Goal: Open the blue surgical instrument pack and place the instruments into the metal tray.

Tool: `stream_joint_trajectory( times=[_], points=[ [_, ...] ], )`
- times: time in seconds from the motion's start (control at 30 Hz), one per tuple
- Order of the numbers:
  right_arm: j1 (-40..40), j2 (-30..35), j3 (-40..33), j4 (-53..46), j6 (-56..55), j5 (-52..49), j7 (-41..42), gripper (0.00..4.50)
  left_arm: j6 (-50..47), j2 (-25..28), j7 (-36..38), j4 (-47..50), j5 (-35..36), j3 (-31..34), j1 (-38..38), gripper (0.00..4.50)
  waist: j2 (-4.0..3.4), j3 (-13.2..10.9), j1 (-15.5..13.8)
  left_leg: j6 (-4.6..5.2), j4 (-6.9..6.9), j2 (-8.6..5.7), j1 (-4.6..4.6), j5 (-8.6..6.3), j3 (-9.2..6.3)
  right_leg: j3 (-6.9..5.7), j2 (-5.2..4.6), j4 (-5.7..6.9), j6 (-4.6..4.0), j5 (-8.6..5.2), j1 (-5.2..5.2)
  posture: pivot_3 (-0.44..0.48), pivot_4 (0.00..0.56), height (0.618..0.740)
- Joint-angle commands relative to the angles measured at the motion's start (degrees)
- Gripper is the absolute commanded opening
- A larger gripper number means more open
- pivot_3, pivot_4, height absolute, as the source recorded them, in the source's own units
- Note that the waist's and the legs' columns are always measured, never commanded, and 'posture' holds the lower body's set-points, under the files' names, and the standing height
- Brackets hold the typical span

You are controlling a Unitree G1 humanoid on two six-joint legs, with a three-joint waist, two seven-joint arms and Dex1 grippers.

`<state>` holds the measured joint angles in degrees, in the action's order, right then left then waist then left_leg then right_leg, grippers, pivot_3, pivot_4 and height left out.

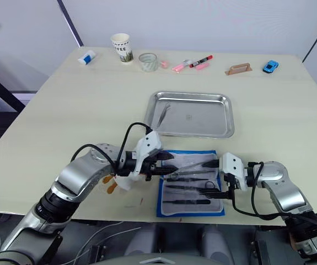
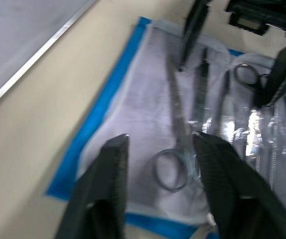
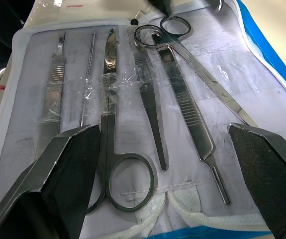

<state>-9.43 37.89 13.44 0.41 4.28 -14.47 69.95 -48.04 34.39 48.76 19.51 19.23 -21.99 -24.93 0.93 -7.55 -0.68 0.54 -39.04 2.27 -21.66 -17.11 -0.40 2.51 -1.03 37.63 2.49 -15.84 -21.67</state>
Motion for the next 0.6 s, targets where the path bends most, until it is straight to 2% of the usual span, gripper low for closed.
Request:
stream_joint_trajectory(
  times=[0.03, 0.6],
  points=[
    [1.6, 0.33, 2.35, 2.02, 1.43, 2.85, -0.22, 4.5, 0.32, -0.1, 0.07, 1.06, -1.09, -0.91, -1.44, 2.29, -0.01, 0.0, 0.01, 0.0, 0.0, 0.0, 0.0, 0.0, -0.01, 0.0, 0.01, 0.01, 0.0, 0.0, 0.0, 0.0, 0.15, 0.74],
    [1.83, 0.07, 2.67, 1.09, 2.2, 2.87, -1.45, 4.5, 0.16, -1.4, 0.76, -2.86, -5.05, -6.08, -4.44, 2.29, 0.0, 0.0, 0.01, 0.0, 0.0, 0.0, 0.0, 0.0, -0.01, 0.0, 0.01, 0.01, 0.0, 0.0, 0.0, 0.0, 0.15, 0.74]
  ],
)
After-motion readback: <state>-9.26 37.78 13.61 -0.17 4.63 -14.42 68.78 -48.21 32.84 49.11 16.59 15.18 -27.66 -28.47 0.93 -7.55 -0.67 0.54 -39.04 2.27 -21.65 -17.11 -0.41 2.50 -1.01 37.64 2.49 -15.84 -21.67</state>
